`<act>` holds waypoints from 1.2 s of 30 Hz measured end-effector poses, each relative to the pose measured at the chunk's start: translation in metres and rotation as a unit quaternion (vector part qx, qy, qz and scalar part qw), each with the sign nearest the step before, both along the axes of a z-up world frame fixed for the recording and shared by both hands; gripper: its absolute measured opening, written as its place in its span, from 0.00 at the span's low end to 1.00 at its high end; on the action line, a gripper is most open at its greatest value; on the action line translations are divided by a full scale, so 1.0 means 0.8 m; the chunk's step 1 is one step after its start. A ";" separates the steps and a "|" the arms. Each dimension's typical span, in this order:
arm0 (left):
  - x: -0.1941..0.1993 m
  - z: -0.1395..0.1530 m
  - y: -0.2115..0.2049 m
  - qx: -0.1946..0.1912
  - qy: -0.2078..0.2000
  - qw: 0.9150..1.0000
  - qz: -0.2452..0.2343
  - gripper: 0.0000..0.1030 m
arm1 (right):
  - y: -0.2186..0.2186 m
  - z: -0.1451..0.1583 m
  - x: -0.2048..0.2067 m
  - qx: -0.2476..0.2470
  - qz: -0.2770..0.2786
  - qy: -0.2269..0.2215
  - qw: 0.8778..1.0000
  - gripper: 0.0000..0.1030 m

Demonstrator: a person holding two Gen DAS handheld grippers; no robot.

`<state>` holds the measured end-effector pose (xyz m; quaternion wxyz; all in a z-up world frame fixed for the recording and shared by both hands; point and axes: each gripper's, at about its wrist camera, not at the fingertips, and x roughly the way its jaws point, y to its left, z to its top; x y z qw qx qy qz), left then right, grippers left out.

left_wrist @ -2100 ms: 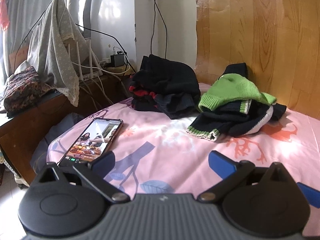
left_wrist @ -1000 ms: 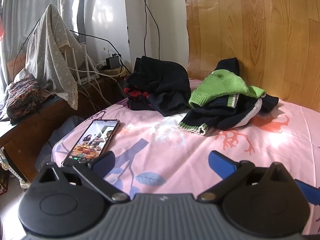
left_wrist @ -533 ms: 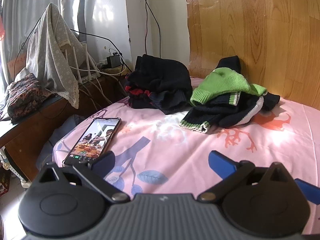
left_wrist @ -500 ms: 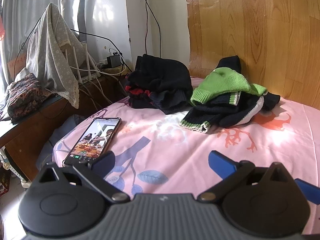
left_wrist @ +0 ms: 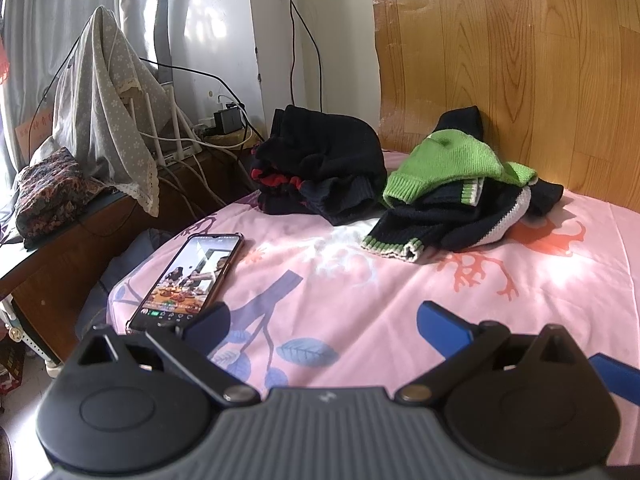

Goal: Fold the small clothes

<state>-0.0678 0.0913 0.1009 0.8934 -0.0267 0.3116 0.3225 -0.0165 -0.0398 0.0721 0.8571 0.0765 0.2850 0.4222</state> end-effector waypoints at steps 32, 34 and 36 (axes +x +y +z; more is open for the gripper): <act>0.006 -0.005 -0.006 0.016 0.019 1.000 -0.004 1.00 | -0.005 -0.002 0.003 0.001 -0.006 0.007 1.000 0.86; 0.006 -0.005 -0.007 0.017 0.020 1.000 -0.004 1.00 | -0.005 -0.002 0.003 0.001 -0.006 0.007 1.000 0.86; 0.006 -0.005 -0.005 0.014 0.019 1.000 -0.004 1.00 | -0.005 -0.002 0.003 0.001 -0.006 0.007 1.000 0.86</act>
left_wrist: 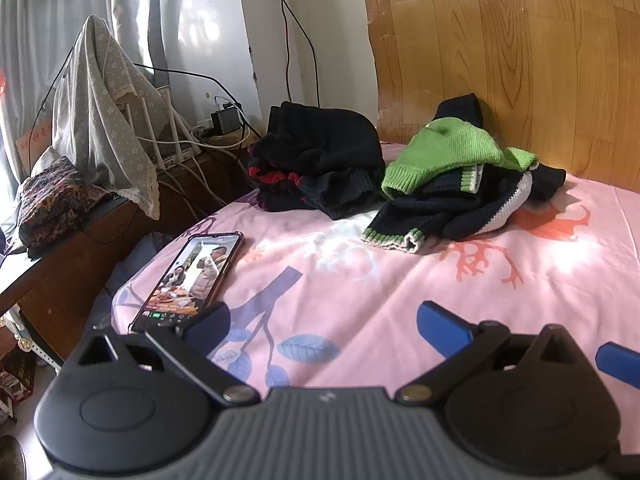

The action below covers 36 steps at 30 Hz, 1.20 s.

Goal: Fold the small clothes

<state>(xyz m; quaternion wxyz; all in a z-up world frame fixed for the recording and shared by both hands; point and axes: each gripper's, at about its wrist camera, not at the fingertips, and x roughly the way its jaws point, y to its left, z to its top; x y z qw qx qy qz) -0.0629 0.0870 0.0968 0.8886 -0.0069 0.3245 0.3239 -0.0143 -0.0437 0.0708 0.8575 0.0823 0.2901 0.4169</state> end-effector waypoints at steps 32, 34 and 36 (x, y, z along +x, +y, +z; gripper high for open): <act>0.004 -0.005 0.005 0.007 0.018 0.999 0.027 1.00 | 0.000 -0.002 -0.001 0.000 0.000 0.004 1.000 0.86; 0.004 -0.005 0.005 0.007 0.020 0.999 0.031 1.00 | -0.001 -0.002 -0.001 0.000 0.000 0.005 1.000 0.86; 0.005 -0.006 0.008 0.004 0.024 0.999 0.037 1.00 | -0.001 -0.002 -0.001 0.000 0.000 0.006 1.000 0.86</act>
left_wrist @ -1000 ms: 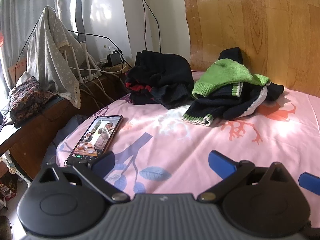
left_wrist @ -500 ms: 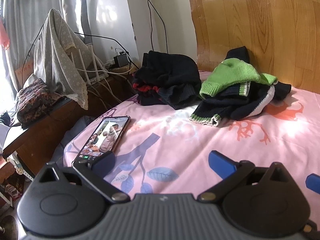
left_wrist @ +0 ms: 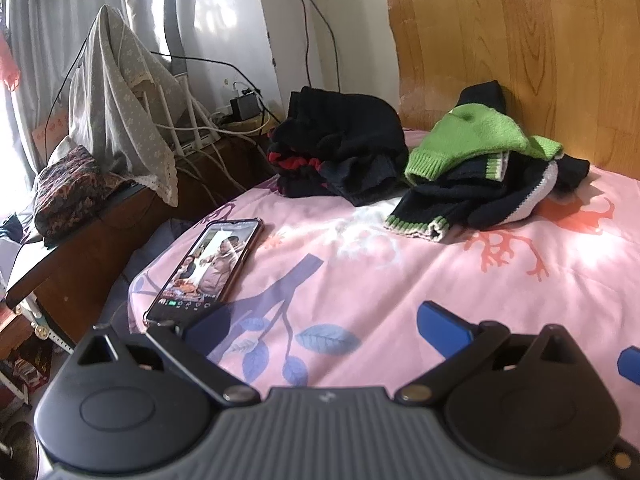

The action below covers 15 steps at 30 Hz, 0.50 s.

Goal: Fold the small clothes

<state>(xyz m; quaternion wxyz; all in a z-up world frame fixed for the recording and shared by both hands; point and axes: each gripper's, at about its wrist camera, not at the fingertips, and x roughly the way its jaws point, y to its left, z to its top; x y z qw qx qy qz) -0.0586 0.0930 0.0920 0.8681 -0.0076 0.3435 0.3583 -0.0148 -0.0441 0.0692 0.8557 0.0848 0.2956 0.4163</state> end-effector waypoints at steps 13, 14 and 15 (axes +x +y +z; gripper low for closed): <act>0.002 -0.002 0.006 -0.009 0.013 1.000 0.014 1.00 | 0.000 0.000 0.000 0.000 0.000 0.001 1.000 0.86; 0.002 -0.002 0.006 -0.009 0.014 1.000 0.014 1.00 | 0.000 0.000 0.000 0.000 0.000 0.002 1.000 0.86; 0.002 -0.002 0.005 -0.009 0.013 1.000 0.013 1.00 | -0.001 -0.001 0.001 0.000 0.000 0.002 1.000 0.86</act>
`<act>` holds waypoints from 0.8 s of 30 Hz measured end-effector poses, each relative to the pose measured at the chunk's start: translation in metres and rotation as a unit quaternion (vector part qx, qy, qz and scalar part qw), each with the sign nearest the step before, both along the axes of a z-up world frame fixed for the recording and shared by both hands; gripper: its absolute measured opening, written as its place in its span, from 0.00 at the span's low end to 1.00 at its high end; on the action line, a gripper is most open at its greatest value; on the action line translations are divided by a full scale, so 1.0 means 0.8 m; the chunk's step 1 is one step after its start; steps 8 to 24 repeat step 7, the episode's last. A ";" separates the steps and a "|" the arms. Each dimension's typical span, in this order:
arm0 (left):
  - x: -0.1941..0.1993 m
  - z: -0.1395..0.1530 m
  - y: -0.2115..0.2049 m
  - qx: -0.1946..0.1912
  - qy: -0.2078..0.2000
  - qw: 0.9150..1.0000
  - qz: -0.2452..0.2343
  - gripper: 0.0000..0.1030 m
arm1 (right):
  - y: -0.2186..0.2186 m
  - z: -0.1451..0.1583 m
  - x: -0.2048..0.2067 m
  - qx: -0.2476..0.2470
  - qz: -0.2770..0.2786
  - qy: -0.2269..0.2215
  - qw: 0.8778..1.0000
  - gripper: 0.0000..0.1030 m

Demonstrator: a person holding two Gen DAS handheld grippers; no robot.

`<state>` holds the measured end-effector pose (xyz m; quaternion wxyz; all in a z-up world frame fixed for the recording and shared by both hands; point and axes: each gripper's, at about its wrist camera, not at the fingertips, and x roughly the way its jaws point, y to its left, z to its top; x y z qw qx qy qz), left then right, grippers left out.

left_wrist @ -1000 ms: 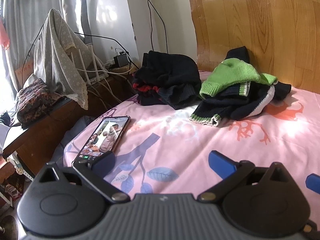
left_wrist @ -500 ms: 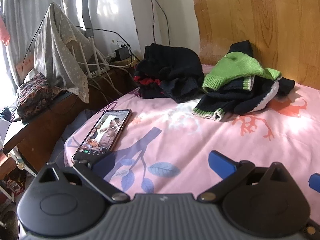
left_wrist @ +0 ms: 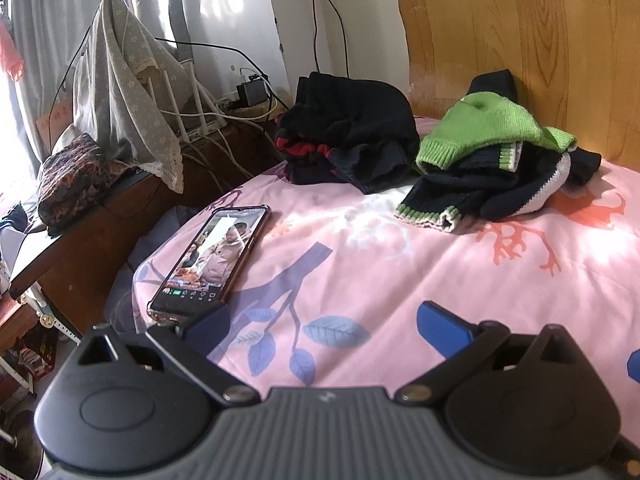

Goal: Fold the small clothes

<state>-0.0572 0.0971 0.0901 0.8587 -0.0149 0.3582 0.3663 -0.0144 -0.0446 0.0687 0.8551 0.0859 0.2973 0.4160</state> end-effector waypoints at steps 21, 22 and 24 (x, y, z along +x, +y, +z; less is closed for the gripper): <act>0.002 0.008 -0.009 0.002 -0.015 1.000 -0.026 1.00 | -0.001 0.000 0.002 -0.001 -0.001 0.000 1.000 0.86; 0.002 0.008 -0.009 0.002 -0.015 1.000 -0.026 1.00 | -0.001 0.000 0.002 -0.001 -0.001 0.000 1.000 0.86; 0.002 0.008 -0.009 0.002 -0.015 1.000 -0.026 1.00 | -0.001 0.000 0.002 -0.001 -0.001 0.000 1.000 0.86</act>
